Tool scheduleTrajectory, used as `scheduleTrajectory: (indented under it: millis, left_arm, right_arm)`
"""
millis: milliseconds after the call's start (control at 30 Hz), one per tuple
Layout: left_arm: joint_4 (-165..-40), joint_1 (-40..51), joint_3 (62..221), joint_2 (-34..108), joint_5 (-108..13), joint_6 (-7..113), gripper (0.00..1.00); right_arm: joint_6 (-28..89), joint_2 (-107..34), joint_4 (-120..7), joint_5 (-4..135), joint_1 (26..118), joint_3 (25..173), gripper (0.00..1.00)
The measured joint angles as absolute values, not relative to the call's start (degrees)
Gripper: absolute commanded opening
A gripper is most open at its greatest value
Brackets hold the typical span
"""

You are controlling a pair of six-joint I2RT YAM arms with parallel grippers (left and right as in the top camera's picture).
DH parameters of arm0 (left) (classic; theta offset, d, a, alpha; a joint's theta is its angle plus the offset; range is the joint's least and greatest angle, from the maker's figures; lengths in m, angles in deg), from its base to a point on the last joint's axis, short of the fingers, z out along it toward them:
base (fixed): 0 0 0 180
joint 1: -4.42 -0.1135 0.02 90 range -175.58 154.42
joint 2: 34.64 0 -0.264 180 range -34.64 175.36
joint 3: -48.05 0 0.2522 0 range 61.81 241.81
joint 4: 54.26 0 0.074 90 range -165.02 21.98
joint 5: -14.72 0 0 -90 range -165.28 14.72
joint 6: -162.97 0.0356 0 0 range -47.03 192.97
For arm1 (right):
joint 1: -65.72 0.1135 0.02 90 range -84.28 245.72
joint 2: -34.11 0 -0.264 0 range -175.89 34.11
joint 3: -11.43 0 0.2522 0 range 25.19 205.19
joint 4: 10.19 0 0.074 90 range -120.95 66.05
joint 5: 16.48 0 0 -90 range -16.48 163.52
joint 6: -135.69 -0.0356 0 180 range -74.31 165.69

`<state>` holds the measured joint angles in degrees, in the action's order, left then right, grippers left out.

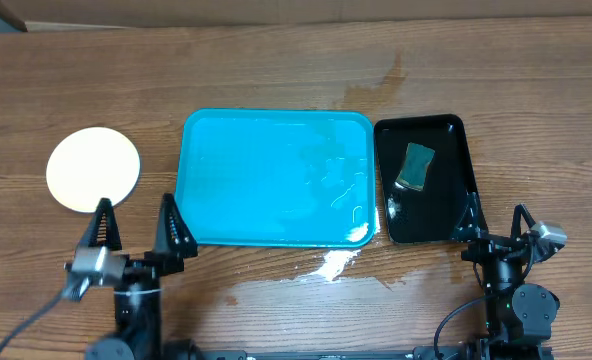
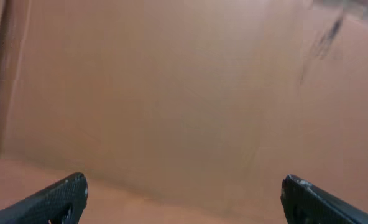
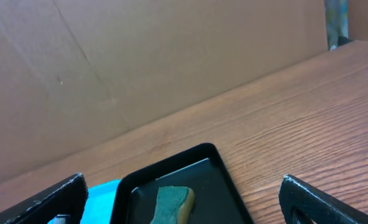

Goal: Clean dirty plates on tray and stack at the side

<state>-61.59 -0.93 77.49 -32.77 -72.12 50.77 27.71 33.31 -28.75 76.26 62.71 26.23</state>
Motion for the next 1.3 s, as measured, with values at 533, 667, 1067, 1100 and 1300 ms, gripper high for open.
scheduleTrajectory:
  millis: [533,667,1067,1100,1300]
  left_arm:
    - [-64.3,0.9,62.6,-33.8,-75.7,48.5,1.00]
    - [-71.6,1.5,62.3,-33.8,-77.9,48.6,1.00]
    - [-72.4,3.2,62.3,-33.8,-77.9,57.1,1.00]
    - [-72.4,3.2,62.3,-33.8,-77.9,57.1,1.00]
    - [-72.4,3.2,62.3,-33.8,-77.9,57.7,1.00]
  right_arm:
    - [27.7,33.3,-28.8,76.3,62.7,26.2,1.00]
    - [27.7,33.3,-28.7,76.3,62.7,26.2,1.00]
    - [27.7,33.3,-28.7,76.3,62.7,26.2,1.00]
    - [27.7,33.3,-28.7,76.3,62.7,26.2,1.00]
    - [27.7,33.3,-28.7,76.3,62.7,26.2,1.00]
